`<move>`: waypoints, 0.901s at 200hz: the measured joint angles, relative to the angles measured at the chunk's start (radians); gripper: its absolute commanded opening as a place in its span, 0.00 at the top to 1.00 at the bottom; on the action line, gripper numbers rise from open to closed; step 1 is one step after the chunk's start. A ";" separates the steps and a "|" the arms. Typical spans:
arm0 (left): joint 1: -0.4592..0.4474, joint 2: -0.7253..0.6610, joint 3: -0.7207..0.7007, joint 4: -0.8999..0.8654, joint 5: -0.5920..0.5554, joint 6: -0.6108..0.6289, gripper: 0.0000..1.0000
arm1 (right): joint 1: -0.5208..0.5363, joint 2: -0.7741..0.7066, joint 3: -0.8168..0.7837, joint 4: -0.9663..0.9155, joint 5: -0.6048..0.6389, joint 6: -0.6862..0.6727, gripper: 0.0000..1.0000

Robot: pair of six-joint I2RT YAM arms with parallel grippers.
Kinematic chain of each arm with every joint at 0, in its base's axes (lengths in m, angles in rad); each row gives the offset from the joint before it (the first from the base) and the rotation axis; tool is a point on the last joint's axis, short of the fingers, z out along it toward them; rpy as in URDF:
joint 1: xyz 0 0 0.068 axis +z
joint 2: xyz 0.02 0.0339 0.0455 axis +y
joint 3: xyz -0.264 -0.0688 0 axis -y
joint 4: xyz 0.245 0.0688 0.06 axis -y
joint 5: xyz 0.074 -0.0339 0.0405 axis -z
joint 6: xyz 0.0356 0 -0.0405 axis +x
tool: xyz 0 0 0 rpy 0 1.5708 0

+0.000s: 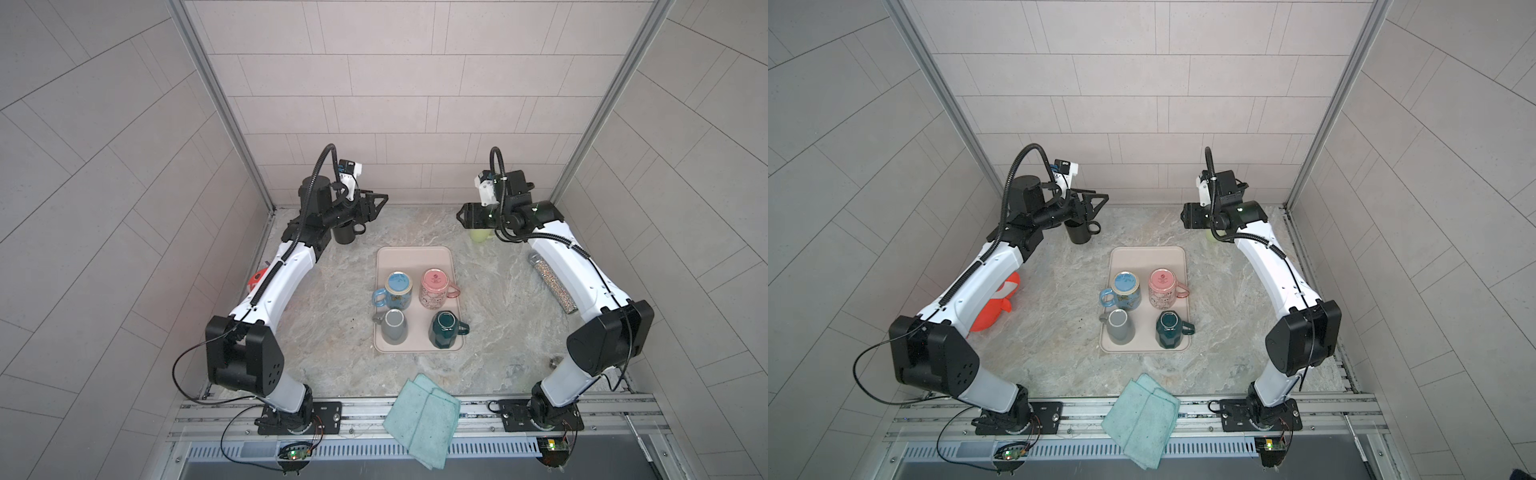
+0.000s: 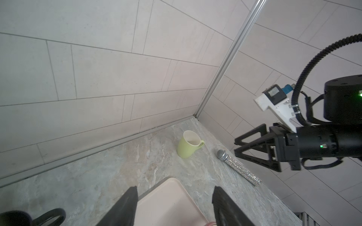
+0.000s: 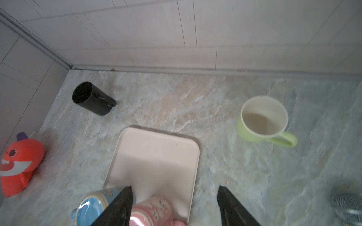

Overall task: Turn the mug right side up
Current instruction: Pick up the mug from the tray.

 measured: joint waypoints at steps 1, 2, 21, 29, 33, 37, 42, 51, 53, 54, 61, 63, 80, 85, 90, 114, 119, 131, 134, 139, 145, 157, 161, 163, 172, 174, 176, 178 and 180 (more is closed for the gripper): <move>0.001 0.000 0.000 -0.004 -0.003 0.000 0.34 | -0.003 0.001 0.006 -0.015 -0.004 0.001 0.26; 0.002 0.000 0.000 -0.007 -0.004 0.000 0.34 | -0.004 0.002 0.010 -0.022 -0.007 0.001 0.26; 0.015 0.000 0.000 -0.062 -0.034 -0.001 0.34 | -0.036 0.040 0.115 -0.213 -0.050 0.011 0.22; 0.019 0.001 0.000 -0.086 -0.047 -0.001 0.34 | -0.041 0.060 0.157 -0.275 -0.069 0.012 0.21; 0.021 0.001 0.000 -0.096 -0.051 -0.001 0.33 | -0.044 0.071 0.175 -0.305 -0.085 0.014 0.21; 0.025 0.002 0.000 -0.107 -0.057 -0.001 0.34 | -0.048 0.080 0.189 -0.333 -0.102 0.015 0.21; 0.027 0.002 0.000 -0.118 -0.063 -0.002 0.33 | -0.052 0.089 0.200 -0.363 -0.125 0.020 0.21; 0.032 0.002 0.000 -0.140 -0.071 -0.002 0.34 | -0.062 0.105 0.203 -0.414 -0.176 0.033 0.20; 0.032 0.002 0.000 -0.143 -0.071 -0.003 0.33 | -0.066 0.109 0.201 -0.424 -0.188 0.037 0.20; 0.033 0.002 0.000 -0.145 -0.072 -0.003 0.33 | -0.066 0.110 0.201 -0.428 -0.192 0.038 0.20; 0.035 0.003 0.000 -0.154 -0.075 -0.004 0.33 | -0.079 0.121 0.185 -0.459 -0.235 0.053 0.20; 0.036 0.003 0.000 -0.156 -0.076 -0.005 0.33 | -0.082 0.124 0.178 -0.466 -0.247 0.060 0.20; 0.039 0.003 0.000 -0.175 -0.083 -0.006 0.33 | -0.110 0.135 0.068 -0.489 -0.344 0.116 0.17; 0.040 0.003 0.000 -0.180 -0.084 -0.008 0.33 | -0.117 0.136 0.025 -0.484 -0.367 0.134 0.17; 0.041 0.005 0.000 -0.184 -0.085 -0.009 0.33 | -0.122 0.136 -0.016 -0.482 -0.386 0.153 0.16; 0.050 0.018 0.000 -0.188 -0.087 -0.020 0.33 | -0.129 0.136 -0.188 -0.450 -0.470 0.261 0.17; 0.050 0.022 0.000 -0.189 -0.087 -0.022 0.33 | -0.129 0.136 -0.211 -0.440 -0.485 0.283 0.17; 0.054 0.034 0.000 -0.191 -0.086 -0.031 0.33 | -0.130 0.135 -0.262 -0.408 -0.521 0.338 0.17; 0.055 0.037 0.000 -0.191 -0.087 -0.032 0.33 | -0.131 0.135 -0.272 -0.399 -0.529 0.350 0.17; 0.057 0.042 0.000 -0.190 -0.086 -0.036 0.33 | -0.132 0.135 -0.289 -0.382 -0.543 0.375 0.18; 0.060 0.047 0.000 -0.191 -0.086 -0.040 0.33 | -0.135 0.135 -0.304 -0.364 -0.557 0.402 0.18; 0.065 0.057 0.000 -0.191 -0.086 -0.050 0.33 | -0.141 0.135 -0.325 -0.330 -0.579 0.453 0.18; 0.065 0.060 0.000 -0.191 -0.086 -0.053 0.33 | -0.142 0.135 -0.327 -0.321 -0.583 0.466 0.18; 0.066 0.061 0.000 -0.191 -0.086 -0.055 0.33 | -0.143 0.135 -0.328 -0.317 -0.585 0.474 0.18; 0.070 0.065 0.000 -0.191 -0.085 -0.059 0.34 | -0.147 0.135 -0.329 -0.299 -0.595 0.505 0.19; 0.071 0.066 0.000 -0.191 -0.085 -0.061 0.34 | -0.148 0.135 -0.329 -0.296 -0.597 0.510 0.19; 0.071 0.066 0.000 -0.191 -0.085 -0.062 0.34 | -0.148 0.135 -0.329 -0.293 -0.599 0.517 0.19; 0.071 0.067 0.000 -0.191 -0.085 -0.062 0.34 | -0.148 0.135 -0.329 -0.290 -0.600 0.521 0.19; 0.072 0.067 0.000 -0.191 -0.084 -0.063 0.33 | -0.148 0.135 -0.329 -0.287 -0.602 0.526 0.19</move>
